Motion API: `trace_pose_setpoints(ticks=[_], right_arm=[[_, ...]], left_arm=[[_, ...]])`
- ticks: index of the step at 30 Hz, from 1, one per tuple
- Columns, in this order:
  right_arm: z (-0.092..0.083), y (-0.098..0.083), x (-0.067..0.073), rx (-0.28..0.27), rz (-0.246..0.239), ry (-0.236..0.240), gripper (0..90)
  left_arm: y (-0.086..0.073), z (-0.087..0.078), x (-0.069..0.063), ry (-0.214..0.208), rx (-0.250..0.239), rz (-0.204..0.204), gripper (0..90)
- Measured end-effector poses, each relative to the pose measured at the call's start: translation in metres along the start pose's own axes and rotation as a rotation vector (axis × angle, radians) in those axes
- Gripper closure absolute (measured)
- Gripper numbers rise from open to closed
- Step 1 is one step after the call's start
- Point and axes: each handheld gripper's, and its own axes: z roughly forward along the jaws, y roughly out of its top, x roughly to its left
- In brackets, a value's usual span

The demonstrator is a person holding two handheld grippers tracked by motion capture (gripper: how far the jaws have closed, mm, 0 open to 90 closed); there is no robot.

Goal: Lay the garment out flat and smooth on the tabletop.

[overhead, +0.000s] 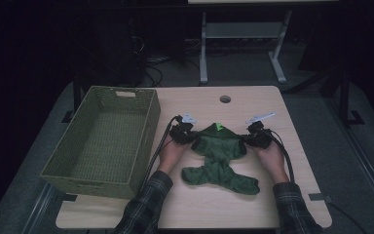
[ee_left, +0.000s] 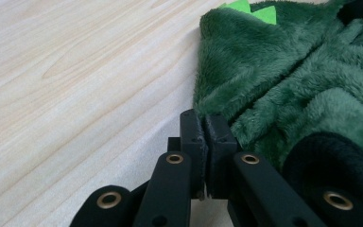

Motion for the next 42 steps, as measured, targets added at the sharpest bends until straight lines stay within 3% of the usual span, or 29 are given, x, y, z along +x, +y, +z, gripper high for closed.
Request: trace_pose_setpoints(ticks=[3, 6, 9, 14, 18, 24, 27, 34, 42], right_arm=[[0.001, 0.001, -0.001, 0.000, 0.013, 0.004, 86.2], [-0.004, 0.001, 0.000, -0.024, 0.023, 0.016, 72.7], [-0.015, 0.005, 0.003, -0.071, 0.023, 0.018, 66.9], [-0.032, 0.009, 0.010, -0.105, 0.023, 0.008, 57.3], [-0.038, 0.008, 0.015, -0.089, 0.029, 0.041, 54.3], [-0.047, 0.005, 0.031, -0.098, 0.016, 0.065, 50.0], [-0.048, 0.002, 0.038, -0.098, 0.005, 0.074, 49.9], [-0.052, -0.001, 0.055, -0.103, -0.029, 0.099, 49.4], [-0.055, -0.006, 0.068, -0.103, -0.053, 0.119, 48.9]], left_arm=[[0.003, -0.002, -0.001, 0.009, 0.009, -0.003, 80.2], [0.007, -0.011, 0.001, 0.005, -0.020, -0.010, 70.7], [0.012, -0.022, 0.003, 0.002, -0.042, -0.019, 61.8], [0.015, -0.037, 0.001, -0.020, -0.034, -0.019, 49.3], [0.013, -0.051, -0.006, -0.056, -0.047, -0.031, 43.6], [0.003, -0.066, -0.023, -0.071, -0.018, 0.008, 39.8], [-0.003, -0.074, -0.030, -0.085, -0.019, 0.001, 38.5], [-0.020, -0.093, -0.048, -0.083, -0.012, 0.043, 33.5], [-0.044, -0.104, -0.072, -0.090, 0.011, 0.048, 20.7]])
